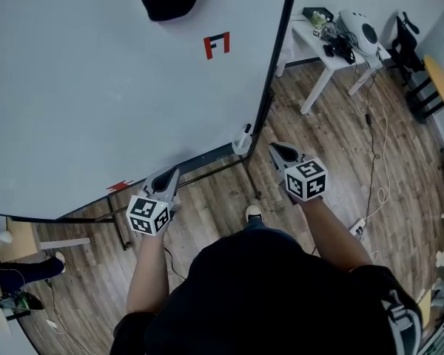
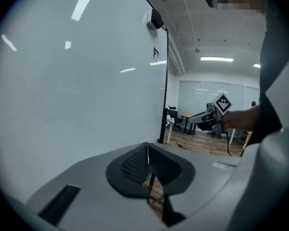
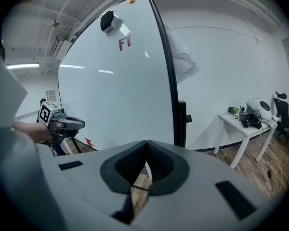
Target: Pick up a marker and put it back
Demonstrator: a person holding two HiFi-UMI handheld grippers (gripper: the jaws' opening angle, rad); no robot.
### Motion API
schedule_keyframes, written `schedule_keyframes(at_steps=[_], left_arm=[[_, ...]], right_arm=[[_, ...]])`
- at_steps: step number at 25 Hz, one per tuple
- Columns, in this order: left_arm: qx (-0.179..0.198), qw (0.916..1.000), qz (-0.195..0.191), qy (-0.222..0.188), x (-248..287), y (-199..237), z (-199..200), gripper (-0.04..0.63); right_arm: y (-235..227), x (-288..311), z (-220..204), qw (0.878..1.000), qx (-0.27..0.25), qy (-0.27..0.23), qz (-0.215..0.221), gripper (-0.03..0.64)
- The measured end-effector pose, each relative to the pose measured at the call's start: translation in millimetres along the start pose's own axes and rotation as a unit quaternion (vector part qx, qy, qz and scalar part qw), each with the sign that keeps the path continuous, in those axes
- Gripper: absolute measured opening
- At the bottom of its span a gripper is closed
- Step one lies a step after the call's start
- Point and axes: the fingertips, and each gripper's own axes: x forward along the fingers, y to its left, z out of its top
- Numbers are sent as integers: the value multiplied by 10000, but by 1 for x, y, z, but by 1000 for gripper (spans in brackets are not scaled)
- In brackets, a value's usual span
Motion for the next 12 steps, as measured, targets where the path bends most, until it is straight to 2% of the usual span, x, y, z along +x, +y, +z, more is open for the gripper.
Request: schedule_keyframes(at_steps=[12], left_arm=[[-150, 9993, 350, 27, 41, 8, 17, 14]], right_arm=[[-42, 45, 8, 9990, -28, 176, 409, -3]])
